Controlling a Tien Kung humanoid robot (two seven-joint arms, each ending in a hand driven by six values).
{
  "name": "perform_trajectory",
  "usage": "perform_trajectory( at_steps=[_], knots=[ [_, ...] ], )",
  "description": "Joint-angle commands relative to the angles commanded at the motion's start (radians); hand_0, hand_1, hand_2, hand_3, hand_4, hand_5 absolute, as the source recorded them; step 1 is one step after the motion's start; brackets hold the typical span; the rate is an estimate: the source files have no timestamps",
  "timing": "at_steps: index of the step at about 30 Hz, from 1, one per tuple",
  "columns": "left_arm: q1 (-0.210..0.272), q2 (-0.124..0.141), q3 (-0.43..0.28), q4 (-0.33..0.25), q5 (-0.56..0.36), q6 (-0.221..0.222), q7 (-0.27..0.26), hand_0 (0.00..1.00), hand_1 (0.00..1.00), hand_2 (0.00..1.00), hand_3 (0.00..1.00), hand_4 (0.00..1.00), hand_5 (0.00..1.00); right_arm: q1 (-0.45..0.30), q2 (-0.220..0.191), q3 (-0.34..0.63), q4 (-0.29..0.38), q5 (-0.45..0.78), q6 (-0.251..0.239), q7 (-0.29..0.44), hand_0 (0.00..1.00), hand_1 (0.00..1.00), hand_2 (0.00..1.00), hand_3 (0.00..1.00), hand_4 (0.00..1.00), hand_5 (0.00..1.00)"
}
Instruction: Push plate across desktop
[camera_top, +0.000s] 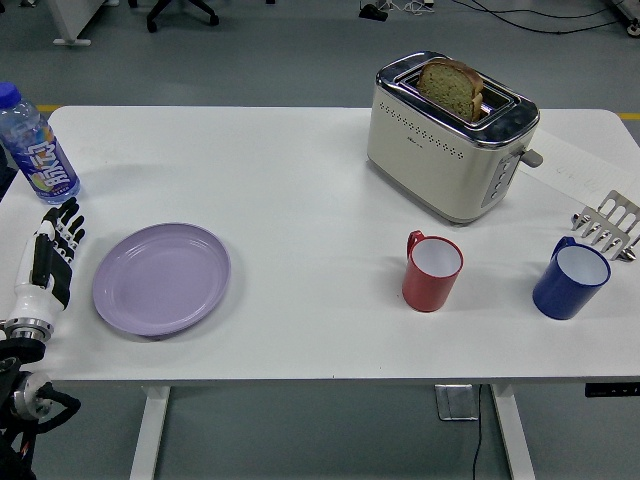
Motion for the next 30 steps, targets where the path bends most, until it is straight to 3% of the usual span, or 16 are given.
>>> perform_trajectory(
  at_steps=[30],
  knots=[
    [0.013,-0.054,0.024,-0.021,-0.017,-0.022,-0.013,0.907,0.932,0.940,0.877,0.529,0.998,-0.005,0.003,-0.007,0.000,0.000,0.000,-0.007,0.608,0.546,0.641,0.633,0.135,0.366]
  ],
)
